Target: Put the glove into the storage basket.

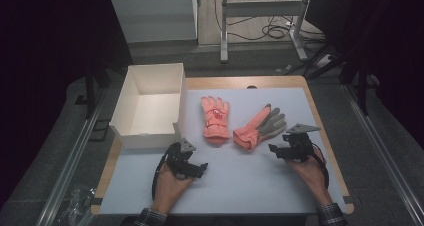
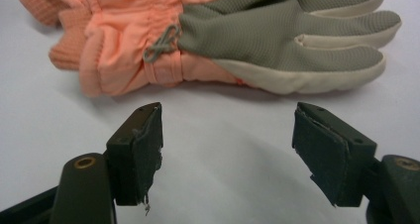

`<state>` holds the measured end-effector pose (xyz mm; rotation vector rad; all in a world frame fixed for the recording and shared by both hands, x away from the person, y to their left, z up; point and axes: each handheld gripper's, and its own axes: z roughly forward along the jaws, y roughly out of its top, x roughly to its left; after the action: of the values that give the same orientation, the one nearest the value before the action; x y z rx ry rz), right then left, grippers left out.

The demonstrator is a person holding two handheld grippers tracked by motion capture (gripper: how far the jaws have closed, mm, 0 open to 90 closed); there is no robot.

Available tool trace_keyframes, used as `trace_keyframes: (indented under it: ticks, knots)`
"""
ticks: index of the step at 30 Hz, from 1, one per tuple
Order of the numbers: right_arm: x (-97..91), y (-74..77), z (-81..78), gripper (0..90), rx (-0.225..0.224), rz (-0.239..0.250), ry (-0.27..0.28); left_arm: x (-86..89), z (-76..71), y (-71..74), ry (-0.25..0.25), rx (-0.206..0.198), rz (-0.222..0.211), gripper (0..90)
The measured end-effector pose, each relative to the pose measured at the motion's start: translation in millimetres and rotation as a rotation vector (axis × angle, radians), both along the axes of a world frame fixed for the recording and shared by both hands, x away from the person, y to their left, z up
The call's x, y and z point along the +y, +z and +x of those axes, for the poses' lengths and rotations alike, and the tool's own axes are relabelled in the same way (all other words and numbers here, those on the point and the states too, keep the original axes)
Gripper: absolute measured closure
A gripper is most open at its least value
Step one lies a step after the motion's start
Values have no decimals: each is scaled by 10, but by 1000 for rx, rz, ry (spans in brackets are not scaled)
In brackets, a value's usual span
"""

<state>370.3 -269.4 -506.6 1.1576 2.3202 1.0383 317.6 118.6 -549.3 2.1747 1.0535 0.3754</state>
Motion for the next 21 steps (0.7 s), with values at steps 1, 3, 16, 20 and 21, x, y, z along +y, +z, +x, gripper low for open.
trace_keyframes:
  ticks: [1,3,16,20,21]
  knots:
    - [2,14,16,295,1,3,4,0,0,0,0,0,0,11]
    - [5,43,47,314,-7,-3,6,0,0,0,0,0,0,11]
    - [122,211,306,455,-26,13,-3,0,-1,0,1,0,0,11]
    - [222,228,444,470,-13,30,-14,0,-1,0,0,0,0,11]
    - [222,228,444,470,-13,30,-14,0,-1,0,0,0,0,11]
